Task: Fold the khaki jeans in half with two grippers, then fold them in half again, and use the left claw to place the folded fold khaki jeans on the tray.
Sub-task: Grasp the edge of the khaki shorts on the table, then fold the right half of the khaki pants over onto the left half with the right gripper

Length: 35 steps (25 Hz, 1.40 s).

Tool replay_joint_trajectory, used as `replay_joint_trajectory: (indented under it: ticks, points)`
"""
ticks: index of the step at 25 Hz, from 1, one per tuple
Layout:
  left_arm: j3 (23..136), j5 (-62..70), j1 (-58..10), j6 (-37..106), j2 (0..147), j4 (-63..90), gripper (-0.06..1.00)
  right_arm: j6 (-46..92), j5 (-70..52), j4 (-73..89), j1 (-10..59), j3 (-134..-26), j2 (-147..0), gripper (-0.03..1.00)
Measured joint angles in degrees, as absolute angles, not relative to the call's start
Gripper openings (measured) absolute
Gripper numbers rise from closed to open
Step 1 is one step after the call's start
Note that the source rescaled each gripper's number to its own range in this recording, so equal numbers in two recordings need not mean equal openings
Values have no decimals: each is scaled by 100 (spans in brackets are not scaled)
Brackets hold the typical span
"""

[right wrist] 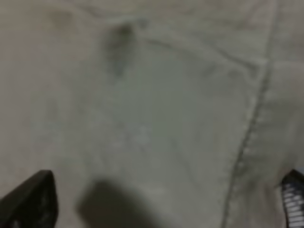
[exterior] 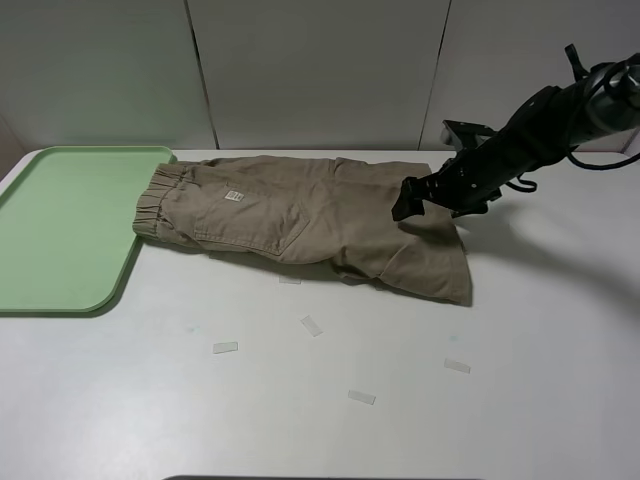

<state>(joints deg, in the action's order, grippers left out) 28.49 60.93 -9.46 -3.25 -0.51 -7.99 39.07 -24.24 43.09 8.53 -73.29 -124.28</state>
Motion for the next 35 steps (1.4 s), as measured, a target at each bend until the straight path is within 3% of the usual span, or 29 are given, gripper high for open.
replay_joint_trajectory:
  ticks: [3, 8, 11, 25, 35]
  points:
    - [2849, 6093, -946, -325, -51, -957, 91, 3907, -2436, 4418, 1023, -7329, -12450, 72]
    - [2849, 6093, -946, -325, -51, -990, 91, 3902, -2510, 4426, 1111, -7323, -12497, 20]
    - [2849, 6088, -946, -325, -51, -1001, 91, 3890, -2543, 4316, 1111, -7323, -12497, 0]
    - [2849, 6088, -946, -325, -51, -1001, 91, 3806, -3189, 3568, 1023, -7284, -12163, 0]
    - [2849, 6088, -946, -325, -51, -1001, 91, 3393, -3398, 3115, 469, -6809, -11603, 0]
